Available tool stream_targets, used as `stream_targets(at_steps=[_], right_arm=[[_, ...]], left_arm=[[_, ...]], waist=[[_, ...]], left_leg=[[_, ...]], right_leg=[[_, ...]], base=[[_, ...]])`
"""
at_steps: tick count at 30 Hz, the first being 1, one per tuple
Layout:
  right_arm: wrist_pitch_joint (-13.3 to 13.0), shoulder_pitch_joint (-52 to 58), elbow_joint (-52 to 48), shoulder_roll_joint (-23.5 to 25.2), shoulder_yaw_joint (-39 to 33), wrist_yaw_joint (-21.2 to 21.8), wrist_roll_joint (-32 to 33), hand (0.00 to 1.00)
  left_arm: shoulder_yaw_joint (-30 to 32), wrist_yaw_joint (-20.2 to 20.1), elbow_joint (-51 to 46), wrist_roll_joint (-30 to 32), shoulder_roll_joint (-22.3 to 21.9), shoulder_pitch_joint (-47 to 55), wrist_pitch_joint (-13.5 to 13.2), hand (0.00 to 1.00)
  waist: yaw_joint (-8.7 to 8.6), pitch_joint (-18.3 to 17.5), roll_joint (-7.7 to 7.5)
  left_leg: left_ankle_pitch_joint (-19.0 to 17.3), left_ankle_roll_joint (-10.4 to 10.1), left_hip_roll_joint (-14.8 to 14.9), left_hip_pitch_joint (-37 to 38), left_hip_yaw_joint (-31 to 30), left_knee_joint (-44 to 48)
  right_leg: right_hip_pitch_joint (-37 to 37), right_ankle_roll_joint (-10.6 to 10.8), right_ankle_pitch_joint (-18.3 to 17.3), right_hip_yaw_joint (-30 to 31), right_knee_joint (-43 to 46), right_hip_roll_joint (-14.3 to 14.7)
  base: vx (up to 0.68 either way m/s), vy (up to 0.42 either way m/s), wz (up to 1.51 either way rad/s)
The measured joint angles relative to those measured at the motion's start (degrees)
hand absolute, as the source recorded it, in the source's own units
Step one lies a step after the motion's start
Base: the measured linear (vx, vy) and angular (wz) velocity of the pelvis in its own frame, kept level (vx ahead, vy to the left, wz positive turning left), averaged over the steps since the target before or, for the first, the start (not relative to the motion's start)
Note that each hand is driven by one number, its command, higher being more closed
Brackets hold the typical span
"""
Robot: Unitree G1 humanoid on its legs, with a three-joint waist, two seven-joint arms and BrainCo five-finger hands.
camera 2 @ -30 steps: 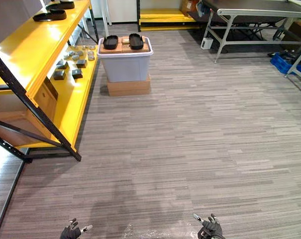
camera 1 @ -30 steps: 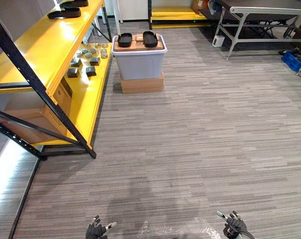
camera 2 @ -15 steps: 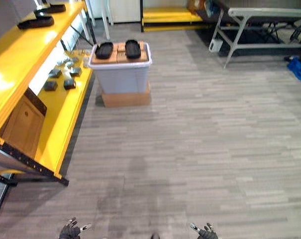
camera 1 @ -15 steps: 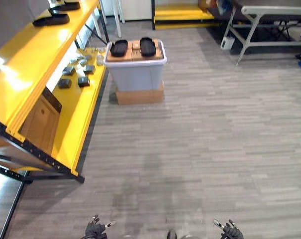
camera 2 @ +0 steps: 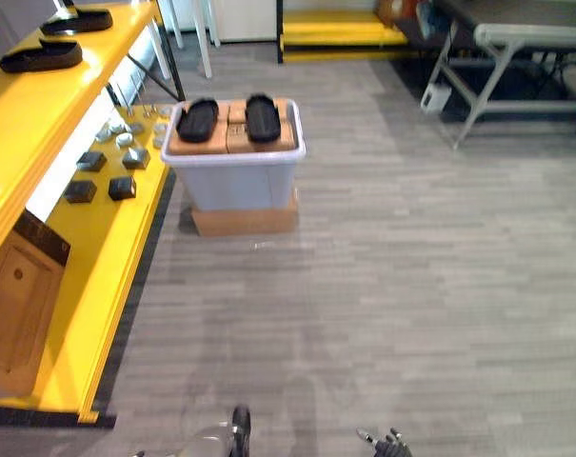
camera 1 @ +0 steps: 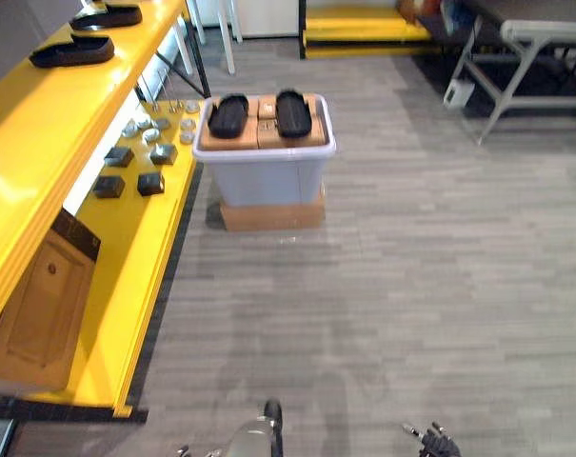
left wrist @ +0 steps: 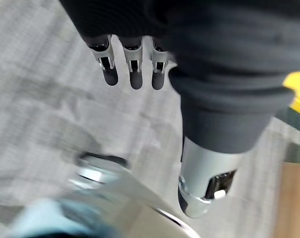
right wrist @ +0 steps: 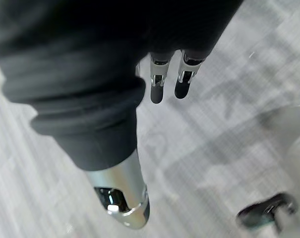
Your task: Walk over and take plastic housings, then place them on the shelf
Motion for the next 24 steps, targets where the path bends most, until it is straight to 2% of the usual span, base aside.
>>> stream_targets(at_steps=[1,2,3,4,5,6,7,8,9,10,11,12,13,14,15,16,17,18,19,21,22,23,24], right_arm=[[0.0,0.1,-0.3,0.2,0.0,0.1,0.0,0.00],[0.0,0.2,-0.2,0.3,0.2,0.1,0.0,0.00],[0.0,0.4,-0.2,0.3,0.2,0.1,0.0,0.00],[0.0,0.7,-0.2,0.3,0.3,0.1,0.0,0.00],[0.0,1.1,-0.3,0.3,0.4,0.1,0.0,0.00],[0.0,2.0,-0.3,0.3,0.3,0.0,0.0,0.00],[0.0,2.4,-0.2,0.2,-0.1,0.0,0.0,0.00],[0.1,2.8,0.0,-0.2,-1.4,-0.1,0.0,0.00],[0.1,3.0,0.0,0.4,-4.1,0.0,0.1,0.00],[0.1,3.3,-0.2,0.8,-5.4,0.0,0.1,0.00],[0.1,3.8,-0.4,1.3,-6.4,0.0,0.2,0.00],[0.3,5.2,-1.2,2.3,-7.5,0.0,0.3,0.00],[0.4,6.8,-2.3,3.1,-7.4,0.0,0.4,0.00],[0.5,7.1,-2.3,3.3,-7.3,0.0,0.5,0.00],[0.5,7.7,-2.2,3.4,-6.9,-0.1,1.7,0.00],[0.5,7.7,-2.1,3.3,-6.8,-0.2,2.4,0.00],[0.5,7.7,-2.0,3.0,-6.8,-0.4,2.4,0.00],[0.5,7.5,-1.8,2.8,-6.7,-0.5,2.4,0.00],[0.5,6.8,-1.7,2.2,-5.7,-0.5,2.4,0.00],[0.6,5.6,-1.8,2.3,-6.1,-0.5,2.4,0.00],[0.5,5.3,-2.4,2.2,-6.6,-0.5,2.4,0.00],[0.5,5.0,-2.8,1.6,-6.6,-0.5,2.4,0.00],[0.4,4.8,-2.8,1.6,-6.1,-0.5,2.5,0.00]], left_arm=[[-0.2,0.0,-0.1,0.0,-0.3,-0.5,0.0,0.00],[-1.1,0.0,-0.1,-0.1,-0.3,-1.5,0.0,0.00],[-1.2,0.0,0.0,-0.1,-0.3,-1.8,0.0,0.00],[-1.2,0.0,0.0,-0.1,-0.3,-2.5,0.0,0.00],[-1.3,0.0,0.1,-0.1,-0.4,-3.0,0.0,0.00],[-1.4,0.1,0.2,-0.1,-0.2,-4.0,-0.1,0.00],[-1.2,0.1,0.5,-0.1,-0.1,-4.5,-0.2,0.00],[-0.6,0.1,1.3,-0.1,-1.0,-5.1,-0.2,0.00],[2.1,0.1,1.9,-0.7,-2.9,-4.7,-0.2,0.00],[3.6,0.1,2.2,-1.3,-3.6,-4.5,-0.2,0.00],[5.0,0.1,2.4,-1.9,-4.3,-4.3,-0.2,0.00],[7.9,0.1,2.3,-3.5,-5.5,-4.1,-0.2,0.00],[9.8,0.0,2.0,-5.0,-6.4,-3.4,-0.2,0.00],[10.2,-0.1,2.0,-5.8,-6.5,-2.9,-0.1,0.00],[11.4,-0.2,0.6,-8.1,-6.5,-2.5,-0.2,0.00],[11.4,-0.2,0.2,-8.2,-6.2,-2.5,-0.2,0.00],[11.4,-0.2,0.0,-8.3,-6.1,-2.4,-0.2,0.00],[11.4,-0.3,-0.2,-8.6,-6.1,-2.3,-0.2,0.00],[11.4,-0.3,-0.4,-9.0,-5.7,-2.0,-0.4,0.00],[11.3,-0.2,-0.4,-9.0,-5.4,-1.7,-0.4,0.00],[11.0,-0.3,-0.4,-8.9,-5.4,-1.0,-0.4,0.00],[9.2,-0.3,-0.3,-8.9,-5.5,0.4,-0.4,0.00],[8.9,-0.3,0.0,-9.0,-5.5,1.1,-0.3,0.00]], waist=[[-1.23,-0.2,0.83],[-1.88,0.2,1.22],[-2.04,0.2,1.22],[-2.55,0.2,1.28],[-3.16,0.2,1.19],[-3.84,-0.2,0.00],[-3.96,0.0,-0.19],[-4.26,0.3,0.41],[-4.33,-0.2,1.87],[-4.26,-0.4,2.56],[-4.40,-0.4,3.43],[-4.58,-0.2,4.67],[-4.33,-0.2,4.89],[-3.94,-0.1,4.97],[-2.89,0.2,4.64],[-2.64,0.4,4.23],[-2.37,0.3,4.17],[-2.24,0.4,4.17],[-1.70,0.6,3.87],[-0.79,1.2,2.95],[-0.19,1.1,2.52],[-0.02,0.6,3.31],[0.47,0.5,3.13]], left_leg=[[-0.6,-0.3,1.0,4.3,-1.6,-3.3],[-1.6,-0.9,2.4,8.5,-2.8,-5.8],[-2.1,-1.1,2.9,10.2,-3.0,-6.6],[-3.8,-1.6,4.3,13.4,-3.2,-7.9],[-5.0,-2.5,5.2,15.1,-3.3,-8.5],[-7.0,-3.8,5.1,17.7,-3.5,-10.3],[-7.9,-4.1,5.1,19.2,-3.8,-11.0],[-8.9,-4.4,5.8,21.0,-4.4,-10.7],[-8.8,-4.6,7.8,19.2,-3.3,-3.2],[-8.6,-5.4,9.1,17.5,-3.0,1.9],[-7.8,-6.8,10.7,15.8,-3.1,7.6],[-2.7,-11.3,14.0,11.5,-3.2,20.5],[2.3,-14.3,17.0,6.6,-3.1,34.3],[2.1,-14.2,18.4,4.1,-2.1,41.5],[0.6,-13.6,21.6,-1.0,2.4,54.7],[-1.5,-12.0,22.3,-3.6,4.9,57.8],[-3.7,-10.8,22.3,-6.0,7.2,57.7],[-5.0,-10.6,22.2,-7.5,8.8,56.3],[-8.8,-11.3,20.6,-10.6,11.6,47.2],[-10.2,-11.7,15.9,-11.4,12.8,31.2],[-8.3,-9.9,11.0,-11.0,11.5,13.9],[2.0,-7.9,7.9,-10.8,8.1,2.9],[4.9,-4.3,6.9,-10.2,6.9,2.9]], right_leg=[[-4.4,-1.3,-4.2,-2.7,-1.2,-0.2],[-8.2,-1.4,-7.3,-4.5,-7.3,0.5],[-9.9,-1.2,-8.0,-5.3,-11.1,0.9],[-13.1,-1.1,-8.0,-5.7,-21.8,2.6],[-14.5,-0.5,-6.1,-5.4,-33.2,4.1],[-16.0,2.6,-0.4,-3.5,-50.7,4.7],[-17.4,2.0,3.6,-1.6,-50.8,4.4],[-18.4,0.3,7.0,1.2,-46.1,5.9],[-18.7,-4.0,4.7,3.5,-41.7,8.4],[-17.6,-5.7,3.5,2.9,-41.7,9.4],[-15.8,-6.4,2.4,1.9,-42.0,10.6],[-11.2,-7.4,-0.2,0.5,-43.2,13.0],[-6.9,-8.4,-2.4,0.1,-44.5,15.0],[-4.5,-8.7,-3.2,0.4,-45.5,16.0],[1.1,-10.3,-4.3,1.2,-48.3,17.7],[4.1,-10.4,-5.2,1.7,-50.0,17.8],[6.6,-10.2,-5.7,2.2,-51.6,17.6],[8.1,-10.0,-6.0,2.5,-52.8,17.5],[11.6,-9.3,-6.0,3.2,-54.9,16.6],[14.2,-8.4,-6.3,4.3,-56.5,14.6],[15.7,-6.6,-7.3,4.7,-57.4,12.9],[17.2,-4.5,-8.6,5.5,-58.3,12.9],[18.4,-3.7,-9.1,6.3,-58.8,12.7]], base=[[0.77,-0.052,0.61],[0.77,-0.088,0.54],[0.77,-0.153,0.40],[0.66,-0.202,0.30],[0.82,-0.320,0.55],[0.71,-0.339,0.55],[0.77,-0.398,0.53],[0.90,-0.488,0.16],[0.88,-0.470,-0.01],[0.55,-0.305,-0.10],[0.54,-0.253,0.06],[0.64,-0.288,0.14],[0.75,-0.327,0.07],[0.57,-0.192,-0.21],[0.56,-0.117,-0.26],[0.65,-0.100,-0.23],[0.53,-0.057,-0.09],[0.52,-0.033,-0.20],[0.52,0.016,-0.30],[0.51,0.072,-0.37],[0.47,0.150,-0.36],[0.49,0.175,-0.43],[0.53,0.178,-0.10]])
